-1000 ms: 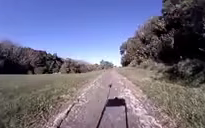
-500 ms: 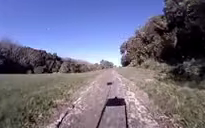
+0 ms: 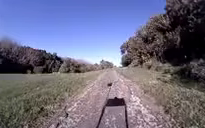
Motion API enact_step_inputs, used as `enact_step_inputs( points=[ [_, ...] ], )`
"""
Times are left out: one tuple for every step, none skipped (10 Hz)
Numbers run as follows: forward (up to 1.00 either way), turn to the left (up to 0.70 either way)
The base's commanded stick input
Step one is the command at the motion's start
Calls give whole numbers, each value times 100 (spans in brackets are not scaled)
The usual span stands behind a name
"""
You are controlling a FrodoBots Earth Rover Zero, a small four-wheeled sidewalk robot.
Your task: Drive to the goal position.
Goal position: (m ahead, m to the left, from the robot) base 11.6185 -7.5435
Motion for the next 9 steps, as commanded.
enact_step_inputs(
  points=[
    [50,0],
    [50,0],
    [50,0],
    [50,0],
    [50,0],
    [50,0],
    [50,2],
    [50,6],
    [50,13]
  ],
)
